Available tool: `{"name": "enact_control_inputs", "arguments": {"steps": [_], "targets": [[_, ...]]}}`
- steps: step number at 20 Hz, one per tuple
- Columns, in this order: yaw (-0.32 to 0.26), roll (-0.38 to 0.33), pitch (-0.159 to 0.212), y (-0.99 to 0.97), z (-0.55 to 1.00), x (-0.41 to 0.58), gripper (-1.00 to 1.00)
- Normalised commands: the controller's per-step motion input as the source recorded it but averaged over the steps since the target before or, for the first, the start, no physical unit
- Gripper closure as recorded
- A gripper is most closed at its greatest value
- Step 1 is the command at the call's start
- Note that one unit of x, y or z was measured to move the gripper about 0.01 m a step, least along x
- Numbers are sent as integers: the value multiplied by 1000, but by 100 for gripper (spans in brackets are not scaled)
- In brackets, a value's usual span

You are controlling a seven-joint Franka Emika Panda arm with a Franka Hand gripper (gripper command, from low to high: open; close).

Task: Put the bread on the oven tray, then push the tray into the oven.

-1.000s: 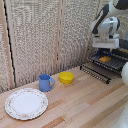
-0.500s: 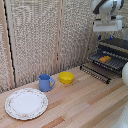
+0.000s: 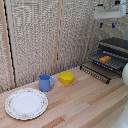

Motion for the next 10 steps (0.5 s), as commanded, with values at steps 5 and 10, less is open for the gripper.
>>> {"name": "enact_control_inputs", "arguments": {"steps": [5, 10], "targets": [[242, -281, 132, 0, 0, -162, -100], [226, -310, 154, 0, 0, -186, -100]]}}
